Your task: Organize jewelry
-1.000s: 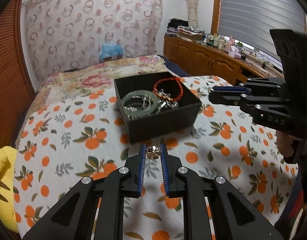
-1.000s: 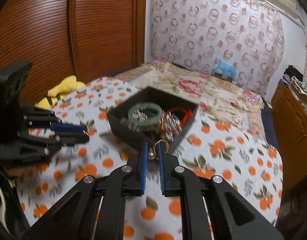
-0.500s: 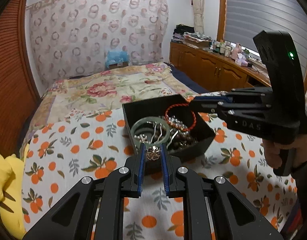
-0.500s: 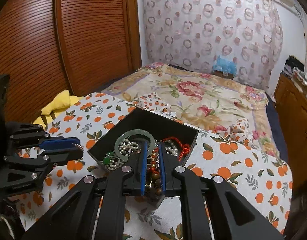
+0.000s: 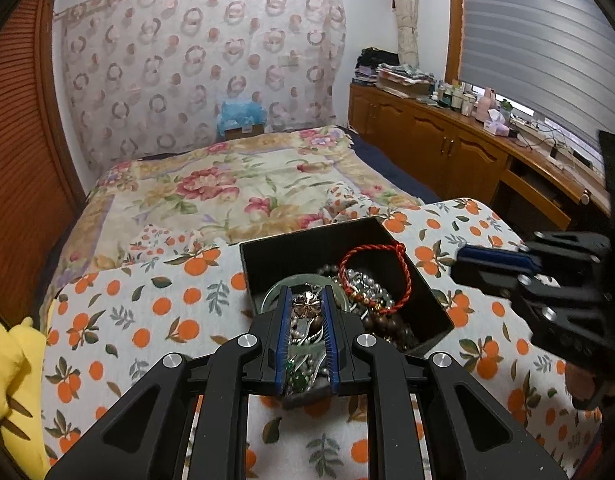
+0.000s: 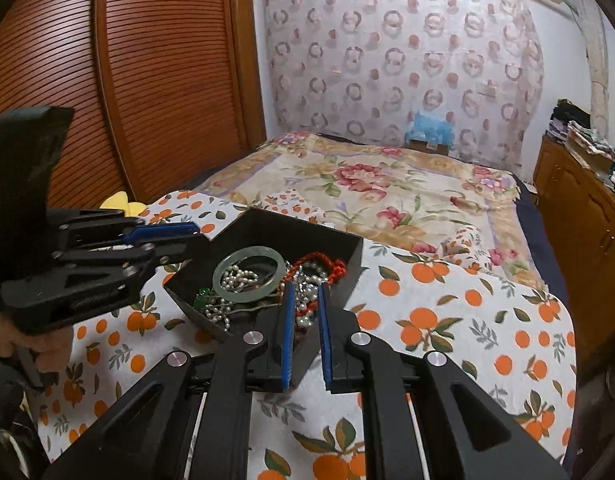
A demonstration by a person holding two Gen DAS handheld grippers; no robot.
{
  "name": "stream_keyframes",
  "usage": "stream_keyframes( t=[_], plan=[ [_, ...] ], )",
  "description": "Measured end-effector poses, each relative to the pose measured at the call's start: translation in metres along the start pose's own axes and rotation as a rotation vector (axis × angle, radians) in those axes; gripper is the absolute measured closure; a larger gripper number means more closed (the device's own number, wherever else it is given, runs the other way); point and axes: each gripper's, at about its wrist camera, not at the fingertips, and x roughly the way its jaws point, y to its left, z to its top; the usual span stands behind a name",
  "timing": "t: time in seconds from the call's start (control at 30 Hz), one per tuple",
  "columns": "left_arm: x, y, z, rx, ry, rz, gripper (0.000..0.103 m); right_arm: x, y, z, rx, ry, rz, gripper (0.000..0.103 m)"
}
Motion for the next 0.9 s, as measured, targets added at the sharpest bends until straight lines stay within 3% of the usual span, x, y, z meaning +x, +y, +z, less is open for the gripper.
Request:
stream_keyframes(
  t=[0.13, 0.23, 0.33, 0.4, 0.47, 0.53, 0.57, 0.67, 0.9],
  plan=[
    [0.003, -0.002, 0.0, -0.01, 0.005, 0.003, 0.087, -0.009, -0.002, -0.005, 0.011, -0.018, -0.015, 0.09],
    [0.003, -0.002, -0.002, -0.017, 0.0, 0.005, 0.067, -0.014, -0.002, -0.008, 0.02, -0.029, -0.026, 0.086],
    [0.001, -0.003, -0.006, -0.019, 0.004, 0.011, 0.065, -0.02, -0.002, -0.013, 0.036, -0.041, -0.04, 0.078],
    [-0.003, -0.003, -0.01, -0.025, 0.003, 0.013, 0.057, -0.022, -0.002, -0.015, 0.044, -0.047, -0.044, 0.078],
    [-0.01, -0.004, -0.014, -0.022, -0.008, 0.022, 0.043, -0.027, -0.001, -0.018, 0.059, -0.057, -0.053, 0.074],
    [-0.016, -0.004, -0.016, -0.025, -0.015, 0.024, 0.033, -0.031, 0.0, -0.021, 0.071, -0.069, -0.061, 0.061],
    [-0.02, -0.003, -0.017, -0.03, -0.022, 0.021, 0.024, -0.034, 0.001, -0.022, 0.077, -0.076, -0.064, 0.058],
    [-0.032, -0.004, -0.021, -0.032, -0.045, 0.033, 0.014, -0.041, 0.003, -0.025, 0.088, -0.099, -0.076, 0.048],
    [-0.06, -0.002, -0.027, -0.045, -0.089, 0.081, 0.008, -0.065, 0.011, -0.027, 0.108, -0.167, -0.121, 0.012]
  ],
)
